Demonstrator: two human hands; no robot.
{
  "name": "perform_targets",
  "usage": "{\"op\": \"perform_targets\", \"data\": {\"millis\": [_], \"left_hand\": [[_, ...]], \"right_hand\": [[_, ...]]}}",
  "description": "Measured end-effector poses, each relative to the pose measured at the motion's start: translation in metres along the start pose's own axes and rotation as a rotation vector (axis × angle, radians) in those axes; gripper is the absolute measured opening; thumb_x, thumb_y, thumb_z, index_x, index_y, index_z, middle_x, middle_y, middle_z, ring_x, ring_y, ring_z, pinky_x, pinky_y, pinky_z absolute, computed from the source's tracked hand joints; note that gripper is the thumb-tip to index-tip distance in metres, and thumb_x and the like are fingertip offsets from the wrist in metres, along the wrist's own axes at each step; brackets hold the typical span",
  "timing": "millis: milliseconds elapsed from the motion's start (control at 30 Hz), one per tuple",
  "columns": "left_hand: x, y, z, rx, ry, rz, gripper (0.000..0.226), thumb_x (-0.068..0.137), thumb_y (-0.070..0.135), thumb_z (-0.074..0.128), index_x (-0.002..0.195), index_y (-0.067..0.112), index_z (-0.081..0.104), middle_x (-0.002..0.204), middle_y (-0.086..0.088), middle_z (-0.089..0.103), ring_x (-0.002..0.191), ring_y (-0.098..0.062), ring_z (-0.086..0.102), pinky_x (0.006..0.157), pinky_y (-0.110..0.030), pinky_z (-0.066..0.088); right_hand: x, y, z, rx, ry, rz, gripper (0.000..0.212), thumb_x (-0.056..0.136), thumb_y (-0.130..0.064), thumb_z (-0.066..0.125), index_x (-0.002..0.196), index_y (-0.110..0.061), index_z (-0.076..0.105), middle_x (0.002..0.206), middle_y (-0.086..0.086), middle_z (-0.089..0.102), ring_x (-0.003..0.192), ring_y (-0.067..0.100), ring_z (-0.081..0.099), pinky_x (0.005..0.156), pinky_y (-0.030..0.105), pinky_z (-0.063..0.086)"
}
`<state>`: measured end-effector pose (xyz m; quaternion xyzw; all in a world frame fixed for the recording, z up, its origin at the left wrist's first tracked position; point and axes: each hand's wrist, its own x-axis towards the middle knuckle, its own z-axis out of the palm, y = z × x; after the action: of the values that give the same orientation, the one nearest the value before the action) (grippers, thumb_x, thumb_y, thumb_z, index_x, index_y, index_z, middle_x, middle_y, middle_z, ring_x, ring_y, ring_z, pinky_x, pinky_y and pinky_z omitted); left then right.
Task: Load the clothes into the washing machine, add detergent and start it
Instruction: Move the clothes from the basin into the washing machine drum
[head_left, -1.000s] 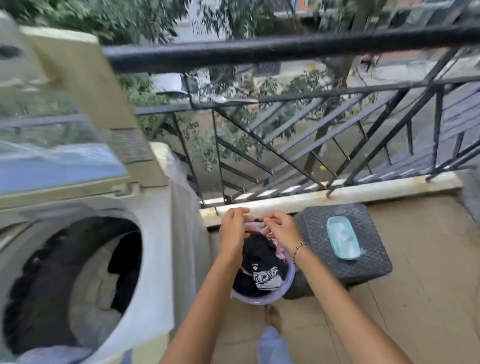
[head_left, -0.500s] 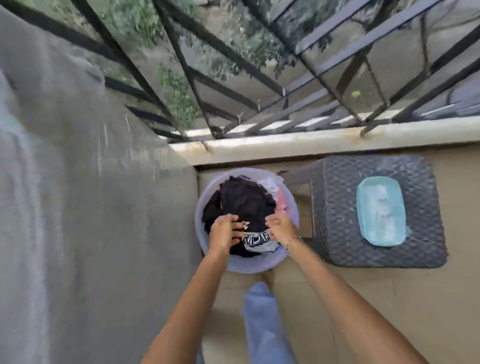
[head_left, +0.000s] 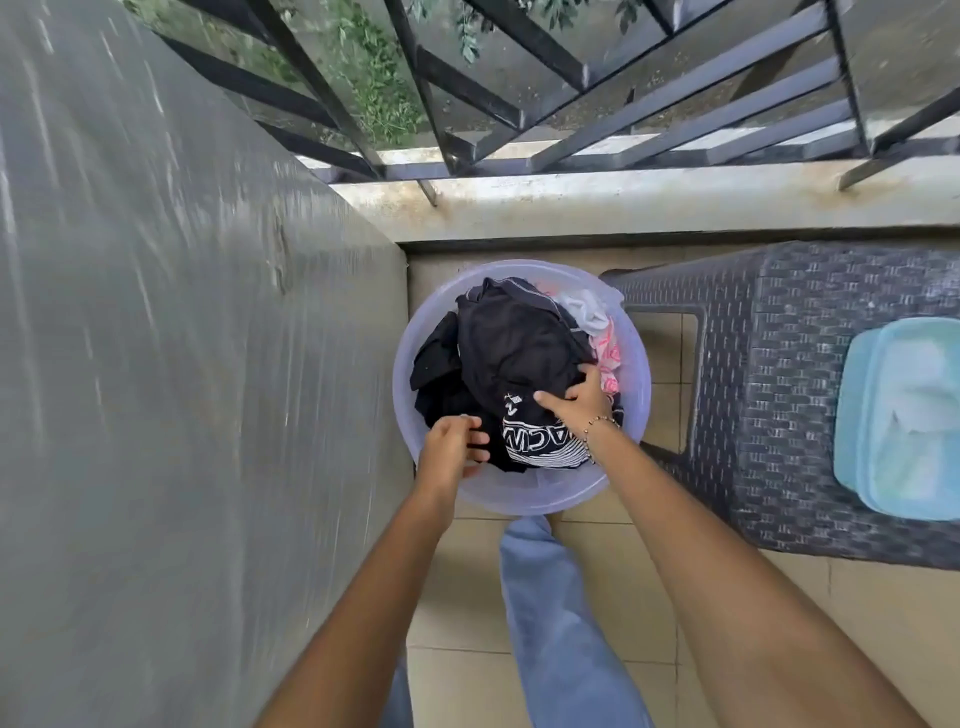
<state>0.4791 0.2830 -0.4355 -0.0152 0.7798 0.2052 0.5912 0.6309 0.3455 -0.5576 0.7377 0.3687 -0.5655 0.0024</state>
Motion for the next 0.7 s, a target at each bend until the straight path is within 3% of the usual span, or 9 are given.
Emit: {"op": "perform_targets", "data": {"millis": [67, 133, 233, 300, 367, 433, 533, 633, 700], "left_hand": [[0.000, -0.002, 0.001, 0.054, -0.022, -0.020, 0.021, 0.098, 0.026, 0.040, 0.105, 0.013, 0.055, 0.089, 0.000, 0.062, 0.074, -0.015, 0.058, 0.072, -0.029, 0.046], [-0.001, 0.000, 0.001, 0.136, -0.071, -0.068, 0.031, 0.095, 0.046, 0.045, 0.111, 0.021, 0.051, 0.110, 0.002, 0.057, 0.097, -0.017, 0.058, 0.085, -0.038, 0.046], [-0.003, 0.011, -0.001, 0.122, -0.165, -0.202, 0.070, 0.074, 0.077, 0.050, 0.128, 0.034, 0.042, 0.126, 0.006, 0.049, 0.117, -0.025, 0.053, 0.090, -0.052, 0.046], [-0.001, 0.017, -0.002, 0.059, -0.242, -0.226, 0.087, 0.063, 0.084, 0.054, 0.135, 0.038, 0.038, 0.132, 0.006, 0.048, 0.121, -0.027, 0.051, 0.088, -0.057, 0.048], [0.001, 0.021, 0.000, -0.020, -0.306, -0.205, 0.090, 0.062, 0.077, 0.064, 0.138, 0.040, 0.033, 0.132, 0.006, 0.055, 0.117, -0.024, 0.057, 0.080, -0.051, 0.053], [0.001, 0.020, 0.003, -0.032, -0.282, -0.137, 0.074, 0.076, 0.050, 0.071, 0.138, 0.036, 0.033, 0.118, 0.004, 0.063, 0.101, -0.019, 0.064, 0.073, -0.037, 0.056], [0.002, 0.017, 0.000, 0.055, -0.198, -0.029, 0.047, 0.083, 0.013, 0.057, 0.126, 0.029, 0.049, 0.092, 0.002, 0.066, 0.079, -0.016, 0.062, 0.062, -0.026, 0.049], [-0.005, 0.016, -0.012, -0.025, -0.132, -0.070, 0.014, 0.075, 0.013, 0.053, 0.079, 0.023, 0.061, 0.065, 0.005, 0.061, 0.057, -0.012, 0.060, 0.048, -0.021, 0.046], [-0.011, 0.016, -0.019, -0.120, -0.174, -0.116, 0.020, 0.069, 0.015, 0.050, 0.051, 0.023, 0.046, 0.053, 0.007, 0.050, 0.048, -0.013, 0.051, 0.043, -0.018, 0.042]], "right_hand": [[-0.002, -0.008, -0.005, -0.111, 0.044, -0.078, 0.022, 0.078, -0.017, 0.068, 0.090, -0.015, 0.050, 0.059, 0.000, 0.048, 0.061, 0.020, 0.046, 0.056, 0.025, 0.033], [-0.012, -0.014, -0.008, -0.087, 0.052, -0.197, 0.033, 0.076, -0.013, 0.064, 0.062, -0.020, 0.035, 0.048, -0.005, 0.029, 0.047, 0.013, 0.028, 0.048, 0.027, 0.023], [-0.053, -0.019, -0.013, -0.064, 0.015, -0.366, 0.040, 0.070, -0.016, 0.064, 0.056, -0.022, 0.027, 0.051, -0.008, 0.020, 0.050, 0.008, 0.018, 0.048, 0.025, 0.017], [-0.085, -0.017, -0.011, -0.116, -0.052, -0.504, 0.035, 0.068, -0.014, 0.062, 0.056, -0.021, 0.030, 0.051, -0.006, 0.021, 0.052, 0.006, 0.021, 0.050, 0.024, 0.020], [-0.116, -0.015, -0.005, -0.155, -0.155, -0.644, 0.024, 0.067, -0.008, 0.063, 0.057, -0.016, 0.043, 0.055, -0.008, 0.031, 0.054, 0.006, 0.031, 0.053, 0.025, 0.027], [-0.137, -0.016, 0.000, -0.179, -0.233, -0.723, 0.002, 0.069, -0.005, 0.064, 0.069, -0.005, 0.062, 0.064, -0.004, 0.043, 0.059, 0.007, 0.041, 0.058, 0.025, 0.034], [-0.151, -0.019, -0.003, 0.068, -0.275, -0.580, 0.018, 0.076, -0.009, 0.057, 0.086, -0.014, 0.071, 0.080, -0.001, 0.054, 0.064, 0.008, 0.050, 0.064, 0.021, 0.044], [-0.140, -0.022, -0.010, 0.307, 0.126, -0.321, 0.014, 0.085, -0.014, 0.057, 0.094, -0.022, 0.065, 0.098, 0.002, 0.054, 0.076, 0.012, 0.058, 0.073, 0.030, 0.052], [-0.124, -0.021, -0.015, 0.377, 0.215, -0.078, 0.027, 0.086, -0.028, 0.064, 0.111, -0.021, 0.057, 0.114, -0.001, 0.048, 0.096, 0.013, 0.056, 0.090, 0.034, 0.049]]}}
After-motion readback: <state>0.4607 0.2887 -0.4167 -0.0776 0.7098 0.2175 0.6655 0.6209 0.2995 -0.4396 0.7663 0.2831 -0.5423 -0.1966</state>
